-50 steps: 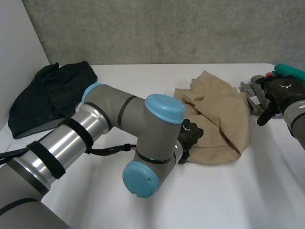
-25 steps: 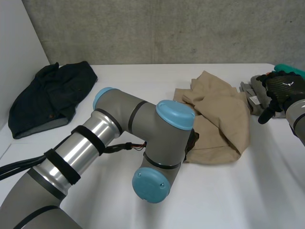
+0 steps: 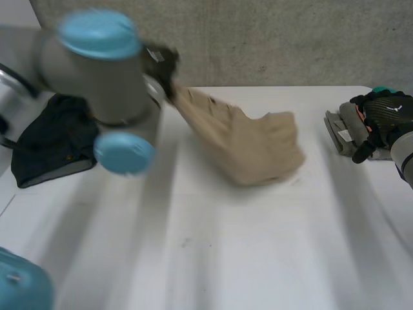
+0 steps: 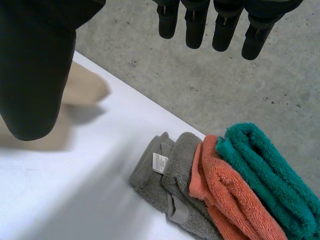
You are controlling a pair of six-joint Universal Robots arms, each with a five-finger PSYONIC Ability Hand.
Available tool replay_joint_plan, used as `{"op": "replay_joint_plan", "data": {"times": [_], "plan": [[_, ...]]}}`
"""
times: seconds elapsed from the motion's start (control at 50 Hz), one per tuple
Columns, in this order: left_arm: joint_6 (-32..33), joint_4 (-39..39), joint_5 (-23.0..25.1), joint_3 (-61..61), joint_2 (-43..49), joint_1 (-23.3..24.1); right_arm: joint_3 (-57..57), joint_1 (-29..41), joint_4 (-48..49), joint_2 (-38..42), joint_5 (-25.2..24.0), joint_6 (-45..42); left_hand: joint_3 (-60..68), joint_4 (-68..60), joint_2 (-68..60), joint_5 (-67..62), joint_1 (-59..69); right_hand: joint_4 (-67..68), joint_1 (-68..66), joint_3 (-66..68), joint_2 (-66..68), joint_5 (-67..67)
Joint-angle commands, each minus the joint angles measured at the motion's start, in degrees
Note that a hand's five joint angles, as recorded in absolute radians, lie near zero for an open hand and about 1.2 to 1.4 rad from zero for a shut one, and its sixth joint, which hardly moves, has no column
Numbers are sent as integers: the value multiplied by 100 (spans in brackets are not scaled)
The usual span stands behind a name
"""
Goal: Fold the laundry.
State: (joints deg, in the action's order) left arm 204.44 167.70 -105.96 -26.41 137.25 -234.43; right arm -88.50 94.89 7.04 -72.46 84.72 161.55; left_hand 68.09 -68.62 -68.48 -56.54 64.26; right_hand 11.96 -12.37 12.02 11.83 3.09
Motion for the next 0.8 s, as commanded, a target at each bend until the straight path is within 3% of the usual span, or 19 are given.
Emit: {"op": "replay_joint_plan", "data": {"times": [0.02, 0.12, 0.2, 0.3, 0.38, 0.44, 0.48, 0.52, 0.62, 0.74, 0.8], "plan": [[-44, 1686, 1016, 223, -594, -525, 0, 82, -9, 13, -17, -18, 1191, -1138, -1152, -1346, 1574, -196, 237, -202, -183, -309], [-491, 1758, 1586, 961, -340, -402, 0, 126, -10, 4, 18, -1, 1191, -1138, -1152, -1346, 1574, -196, 237, -202, -183, -309], [-1448, 1433, 2341, 1121, -15, -226, 0, 91, -10, -13, 18, -10, 1191, -1138, -1152, -1346, 1574, -196, 237, -202, -183, -309], [-2599, 1247, 3360, 516, 416, 10, 43, -75, -1, -5, -17, -27, 1191, -1138, -1152, -1346, 1574, -196, 237, -202, -183, -309], [-2769, 1291, 3644, -108, 750, 431, 79, -146, -1, 22, -26, -27, 1191, -1138, -1152, -1346, 1574, -196, 237, -202, -183, -309], [-2646, 1353, 3574, -461, 891, 582, 79, -155, -1, 57, -26, -27, 1191, -1138, -1152, -1346, 1574, -196, 237, -202, -183, -309], [-2479, 1344, 3477, -777, 953, 679, 79, -172, -1, 101, -26, -27, -1152, 1206, 1192, 997, -770, -196, 237, -202, -183, -309], [-2365, 1327, 3407, -962, 936, 732, 79, -172, -1, 110, -35, -27, -2067, 2120, 2106, 1912, -1684, -196, 237, -202, -183, -309], [-2040, 1327, 3126, -1463, 690, 872, 70, -111, -1, 171, -140, -36, -5809, 5862, 5848, 5654, -5426, -196, 237, -202, -183, -309], [-1723, 1300, 2652, -1709, 119, 811, 87, 56, 70, 189, -465, -211, -5809, 5862, 5848, 5654, -5426, -196, 237, -202, -183, -309], [-1591, 1178, 2020, -1859, -364, 697, 114, 188, 8, 198, -851, -588, -5809, 5862, 5848, 5654, -5426, -196, 237, -202, -183, -309]]}}
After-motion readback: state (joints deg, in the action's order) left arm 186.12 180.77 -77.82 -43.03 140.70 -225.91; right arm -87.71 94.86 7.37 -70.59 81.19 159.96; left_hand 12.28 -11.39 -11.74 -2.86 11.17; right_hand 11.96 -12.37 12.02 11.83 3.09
